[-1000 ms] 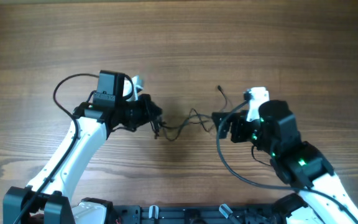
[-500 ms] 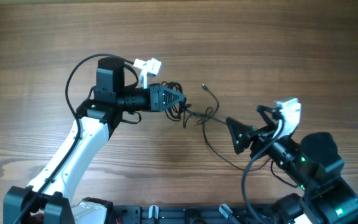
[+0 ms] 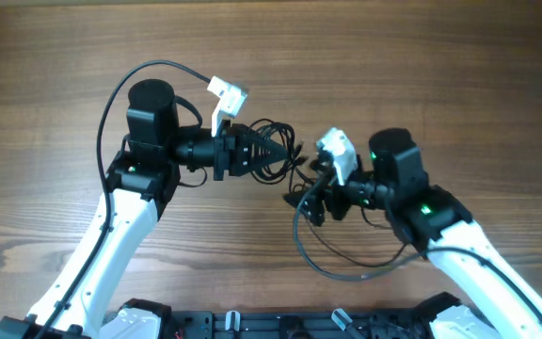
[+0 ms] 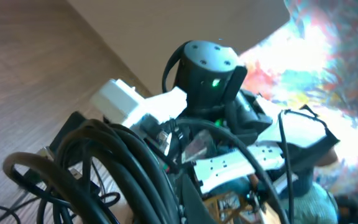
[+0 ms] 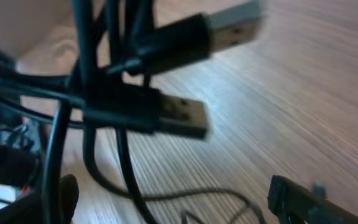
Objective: Untangle cables
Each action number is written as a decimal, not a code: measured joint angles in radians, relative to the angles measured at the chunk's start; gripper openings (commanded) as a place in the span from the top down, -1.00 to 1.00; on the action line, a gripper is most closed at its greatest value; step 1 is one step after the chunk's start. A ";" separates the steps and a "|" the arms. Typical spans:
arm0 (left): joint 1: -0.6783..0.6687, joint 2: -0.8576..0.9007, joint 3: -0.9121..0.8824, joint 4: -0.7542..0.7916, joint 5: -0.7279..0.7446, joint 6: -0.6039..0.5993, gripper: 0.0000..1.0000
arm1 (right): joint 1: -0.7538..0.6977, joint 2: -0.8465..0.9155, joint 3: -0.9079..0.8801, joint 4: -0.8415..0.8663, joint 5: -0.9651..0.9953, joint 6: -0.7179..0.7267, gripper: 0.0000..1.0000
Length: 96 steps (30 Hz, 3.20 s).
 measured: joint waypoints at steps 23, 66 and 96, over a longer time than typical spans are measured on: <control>-0.162 -0.008 0.003 -0.038 0.061 -0.017 0.91 | -0.427 0.108 0.006 0.327 -0.192 0.295 -1.00; -0.057 -0.006 0.004 -0.082 0.124 -0.069 0.92 | -0.217 0.343 0.006 0.425 -0.780 -0.320 -0.56; -0.017 -0.006 0.004 -0.064 0.060 -0.180 0.92 | -0.053 0.366 0.006 0.523 -0.565 -0.188 -0.47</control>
